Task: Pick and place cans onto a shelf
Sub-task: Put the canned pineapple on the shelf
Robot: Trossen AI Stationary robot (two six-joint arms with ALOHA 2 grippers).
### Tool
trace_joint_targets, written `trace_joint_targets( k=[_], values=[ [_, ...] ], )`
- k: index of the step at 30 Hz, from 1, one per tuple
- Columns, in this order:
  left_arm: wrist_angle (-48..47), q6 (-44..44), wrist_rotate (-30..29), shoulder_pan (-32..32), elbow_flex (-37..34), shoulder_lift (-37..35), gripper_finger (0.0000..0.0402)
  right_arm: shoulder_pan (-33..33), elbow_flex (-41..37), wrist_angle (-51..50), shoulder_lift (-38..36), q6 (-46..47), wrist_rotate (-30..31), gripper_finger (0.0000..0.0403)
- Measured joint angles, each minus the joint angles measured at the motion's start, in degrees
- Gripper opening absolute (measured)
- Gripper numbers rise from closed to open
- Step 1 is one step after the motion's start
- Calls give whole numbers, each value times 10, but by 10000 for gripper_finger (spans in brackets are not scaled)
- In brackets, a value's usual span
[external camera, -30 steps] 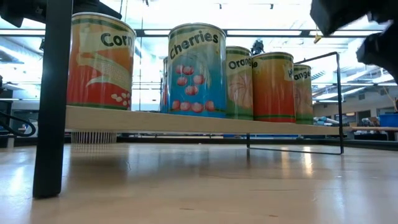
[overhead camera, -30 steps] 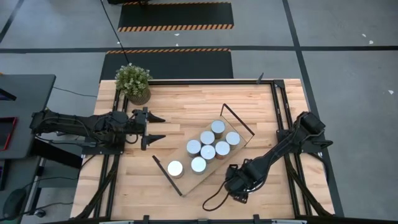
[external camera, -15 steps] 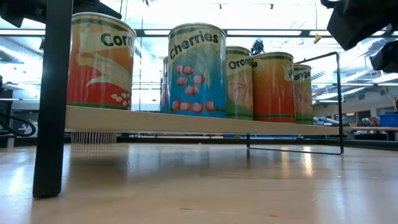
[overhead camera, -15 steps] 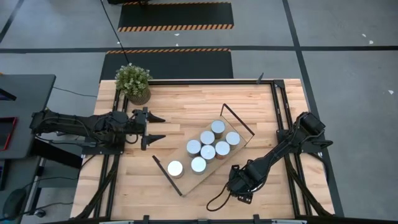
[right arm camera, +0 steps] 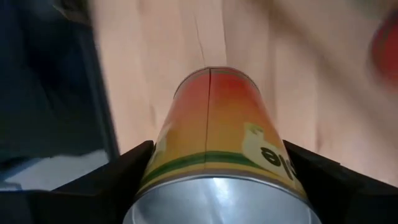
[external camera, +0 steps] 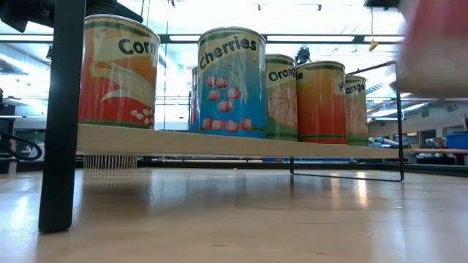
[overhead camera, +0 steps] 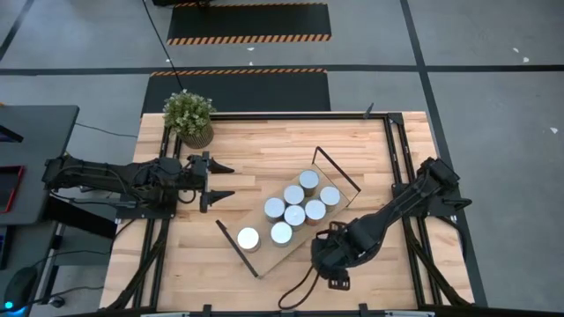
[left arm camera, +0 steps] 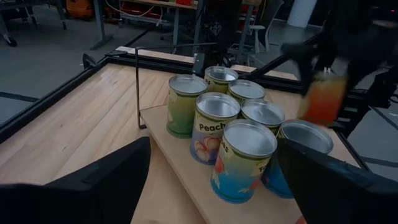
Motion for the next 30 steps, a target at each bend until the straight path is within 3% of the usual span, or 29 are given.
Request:
trace_joint_targets(
  k=[6, 11, 21, 30],
  values=[
    [2, 0, 0, 0, 0, 0, 355, -20, 128, -12, -1, -81, 116, 326],
    [5, 0, 0, 0, 0, 0, 355, -56, 159, 1, -1, -179, 166, 326],
    [16, 7, 0, 0, 0, 0, 355, -179, 161, 99, 0, -369, 98, 326],
    [33, 14, 0, 0, 0, 0, 355, -239, 161, 180, 3, -461, 45, 325]
  ],
)
